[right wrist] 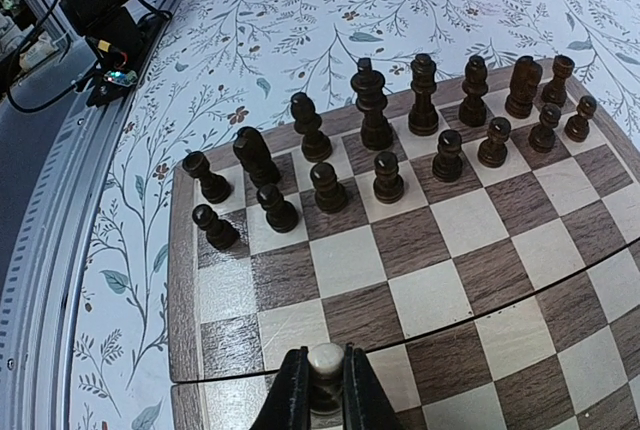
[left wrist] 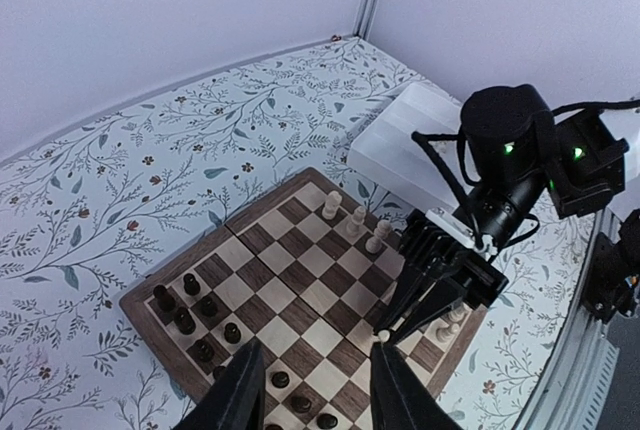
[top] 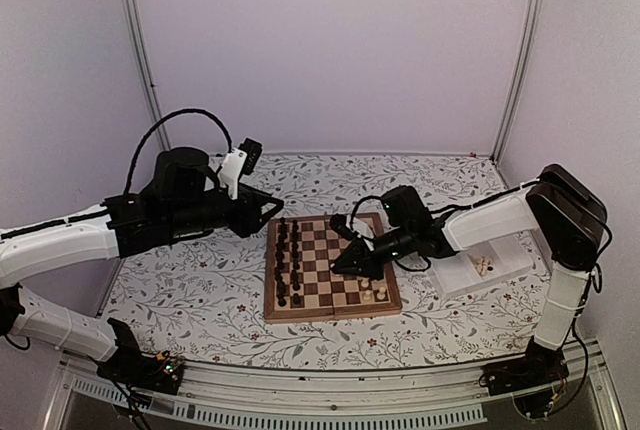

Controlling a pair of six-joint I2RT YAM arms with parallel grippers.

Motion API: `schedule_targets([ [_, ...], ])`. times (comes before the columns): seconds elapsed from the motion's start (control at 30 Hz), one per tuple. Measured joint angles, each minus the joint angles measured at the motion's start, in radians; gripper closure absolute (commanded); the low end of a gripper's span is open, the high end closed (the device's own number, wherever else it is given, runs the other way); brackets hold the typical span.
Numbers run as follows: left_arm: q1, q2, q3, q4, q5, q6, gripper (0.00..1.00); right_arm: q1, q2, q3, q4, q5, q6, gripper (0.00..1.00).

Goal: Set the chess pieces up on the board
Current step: Place the chess piece on the chessboard.

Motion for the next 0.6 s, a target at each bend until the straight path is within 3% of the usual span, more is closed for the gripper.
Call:
schedule_targets([
  [0.37,-0.005,0.0,-0.009,0.002,0.006,-0.006,0.62,0.006,0.021,0.023,-0.024,0.017,-0.004,0.84],
  [0.6,-0.005,0.0,-0.01,0.002,0.006,-0.007,0.62,0.007,0.04,0.032,-0.051,0.021,-0.012,0.7],
])
